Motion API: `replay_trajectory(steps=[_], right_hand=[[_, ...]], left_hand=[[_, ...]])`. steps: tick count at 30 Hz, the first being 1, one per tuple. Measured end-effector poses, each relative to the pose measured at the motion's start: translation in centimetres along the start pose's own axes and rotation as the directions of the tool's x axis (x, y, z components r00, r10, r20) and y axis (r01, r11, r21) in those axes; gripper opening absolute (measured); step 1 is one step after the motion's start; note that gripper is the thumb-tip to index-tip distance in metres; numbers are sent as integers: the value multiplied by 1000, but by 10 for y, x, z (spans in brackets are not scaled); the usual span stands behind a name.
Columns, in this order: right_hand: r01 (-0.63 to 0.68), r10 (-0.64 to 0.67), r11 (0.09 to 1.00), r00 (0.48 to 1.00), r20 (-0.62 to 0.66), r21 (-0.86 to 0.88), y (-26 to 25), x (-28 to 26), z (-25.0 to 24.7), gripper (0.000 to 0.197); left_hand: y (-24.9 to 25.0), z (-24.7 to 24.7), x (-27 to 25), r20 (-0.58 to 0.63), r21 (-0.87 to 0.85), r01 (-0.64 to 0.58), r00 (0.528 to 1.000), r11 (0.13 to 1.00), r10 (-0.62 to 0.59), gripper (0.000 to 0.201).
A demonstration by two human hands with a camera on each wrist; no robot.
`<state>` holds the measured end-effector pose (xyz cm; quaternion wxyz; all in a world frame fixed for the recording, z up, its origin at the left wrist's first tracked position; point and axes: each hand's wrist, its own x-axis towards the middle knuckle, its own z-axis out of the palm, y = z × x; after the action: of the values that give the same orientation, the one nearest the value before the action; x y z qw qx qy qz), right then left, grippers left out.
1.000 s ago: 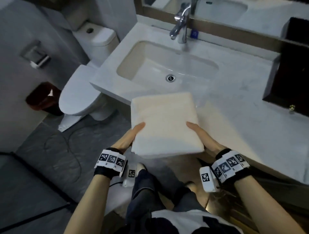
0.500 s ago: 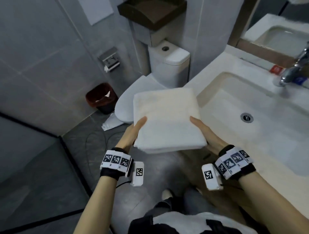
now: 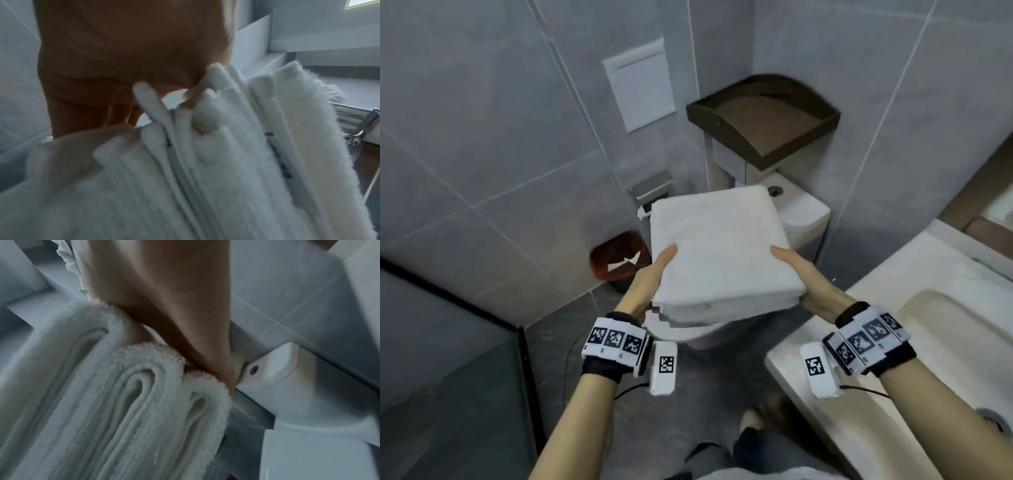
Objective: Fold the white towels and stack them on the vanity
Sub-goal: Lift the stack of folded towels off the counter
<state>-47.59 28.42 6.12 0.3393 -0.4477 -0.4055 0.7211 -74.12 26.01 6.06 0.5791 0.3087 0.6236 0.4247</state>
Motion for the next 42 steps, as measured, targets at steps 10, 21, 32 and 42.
replay_trajectory(steps=[10,21,32,42], right_hand=[[161,-161,987,987,32,-17,-153,137,-27,43],[188,-194,981,947,-256,-46,-289,285,-98,24],[-116,-6,932,942,-335,-344,-355,417,-144,17],[-88,-317,173,938,-140,-981,-331,457,-134,50]], left_hand=[[149,25,124,109,13,-111,988,994,109,77],[282,98,294,260,108,-150,958,983,118,70],[299,156,398,284,-299,147,957,943,-59,58],[305,158,415,145,673,-462,848,578,510,95]])
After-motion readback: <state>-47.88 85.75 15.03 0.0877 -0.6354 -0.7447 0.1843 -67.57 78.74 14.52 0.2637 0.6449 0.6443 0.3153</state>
